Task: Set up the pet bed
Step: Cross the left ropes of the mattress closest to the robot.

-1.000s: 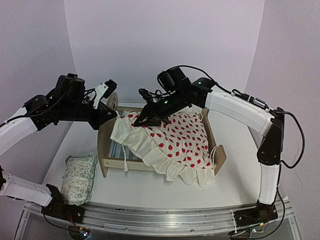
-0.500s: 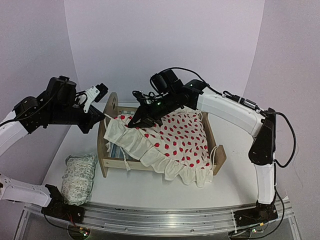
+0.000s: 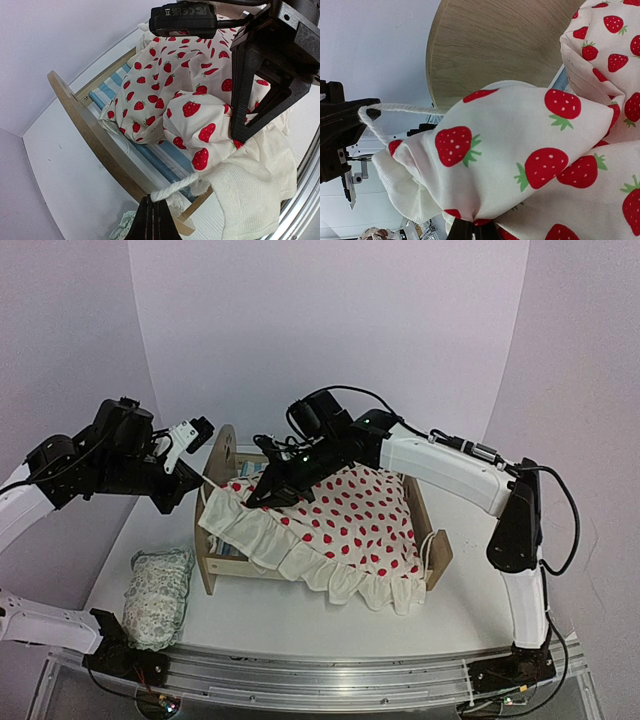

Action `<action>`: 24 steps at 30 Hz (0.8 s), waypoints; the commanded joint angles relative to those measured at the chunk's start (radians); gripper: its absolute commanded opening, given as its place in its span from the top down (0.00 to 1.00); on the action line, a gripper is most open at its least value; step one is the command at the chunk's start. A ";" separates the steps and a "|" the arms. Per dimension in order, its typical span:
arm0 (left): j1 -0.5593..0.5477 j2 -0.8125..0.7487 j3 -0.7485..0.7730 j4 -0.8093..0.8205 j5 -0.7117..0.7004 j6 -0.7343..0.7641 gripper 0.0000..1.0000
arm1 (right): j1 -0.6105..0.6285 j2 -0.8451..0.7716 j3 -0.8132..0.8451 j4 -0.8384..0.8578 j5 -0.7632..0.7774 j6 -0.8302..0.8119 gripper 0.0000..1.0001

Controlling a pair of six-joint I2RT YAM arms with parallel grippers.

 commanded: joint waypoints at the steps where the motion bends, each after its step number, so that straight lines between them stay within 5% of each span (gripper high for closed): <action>1: 0.003 -0.041 -0.018 -0.014 -0.042 -0.001 1.00 | 0.006 0.005 0.013 -0.003 -0.014 -0.001 1.00; 13: 0.003 -0.092 -0.074 -0.032 -0.028 -0.088 0.88 | 0.019 -0.027 -0.014 -0.005 -0.017 0.021 1.00; 24: 0.002 -0.101 -0.061 -0.041 -0.015 -0.179 0.57 | 0.055 -0.052 -0.039 -0.006 0.005 0.054 1.00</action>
